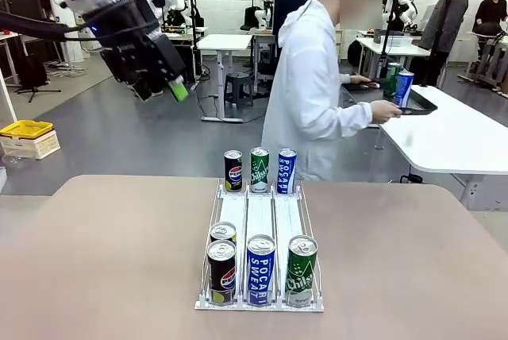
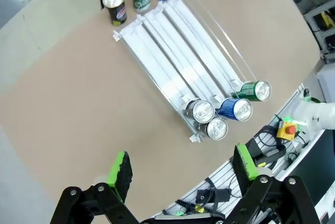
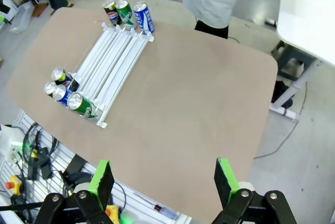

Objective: Retrieve and hand over the desired beverage to the person.
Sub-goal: Place the picked can on the Handle tray extended by the person.

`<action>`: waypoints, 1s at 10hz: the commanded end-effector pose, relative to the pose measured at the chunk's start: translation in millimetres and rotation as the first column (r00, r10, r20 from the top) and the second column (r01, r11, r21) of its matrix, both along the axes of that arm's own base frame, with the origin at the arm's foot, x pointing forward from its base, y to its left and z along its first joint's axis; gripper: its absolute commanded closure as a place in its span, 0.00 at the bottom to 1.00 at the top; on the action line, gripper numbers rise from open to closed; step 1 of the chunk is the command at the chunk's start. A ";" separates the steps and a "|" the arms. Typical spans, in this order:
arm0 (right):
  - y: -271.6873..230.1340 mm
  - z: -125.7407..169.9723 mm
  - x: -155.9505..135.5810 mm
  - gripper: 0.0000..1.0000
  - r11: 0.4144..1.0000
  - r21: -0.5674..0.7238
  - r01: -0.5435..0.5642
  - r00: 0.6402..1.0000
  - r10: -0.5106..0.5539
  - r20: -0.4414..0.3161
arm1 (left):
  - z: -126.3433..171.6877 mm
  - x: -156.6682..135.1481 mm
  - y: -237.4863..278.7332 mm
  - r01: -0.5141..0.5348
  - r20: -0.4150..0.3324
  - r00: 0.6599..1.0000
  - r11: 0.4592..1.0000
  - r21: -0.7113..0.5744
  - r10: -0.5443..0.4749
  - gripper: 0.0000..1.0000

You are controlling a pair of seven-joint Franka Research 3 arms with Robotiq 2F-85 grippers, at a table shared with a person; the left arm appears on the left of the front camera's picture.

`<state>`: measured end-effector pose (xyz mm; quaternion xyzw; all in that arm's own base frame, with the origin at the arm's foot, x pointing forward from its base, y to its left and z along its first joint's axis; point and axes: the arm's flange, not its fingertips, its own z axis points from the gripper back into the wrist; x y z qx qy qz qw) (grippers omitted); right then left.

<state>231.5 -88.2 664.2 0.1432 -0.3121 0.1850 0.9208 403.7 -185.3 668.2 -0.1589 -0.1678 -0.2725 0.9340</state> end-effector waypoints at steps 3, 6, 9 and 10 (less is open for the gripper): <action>0.3 -0.6 2.2 0.00 1.000 -0.002 0.008 1.000 -0.008 0.000 | 11.0 -48.6 121.8 0.241 0.178 0.963 0.941 -0.238 -0.201 0.00; 0.3 -0.6 2.2 0.00 1.000 -0.002 0.008 1.000 -0.008 0.000 | 3.1 -61.6 177.8 0.200 0.227 0.964 0.939 -0.280 -0.138 0.00; 0.3 -0.6 2.2 0.00 1.000 -0.002 0.008 1.000 -0.008 0.000 | 1.8 -70.0 199.0 0.193 0.162 0.974 0.959 -0.207 -0.161 0.00; 0.3 -0.6 2.2 0.00 1.000 -0.002 0.008 1.000 -0.008 0.000 | 4.0 -70.8 198.7 0.196 0.146 0.975 0.961 -0.195 -0.170 0.00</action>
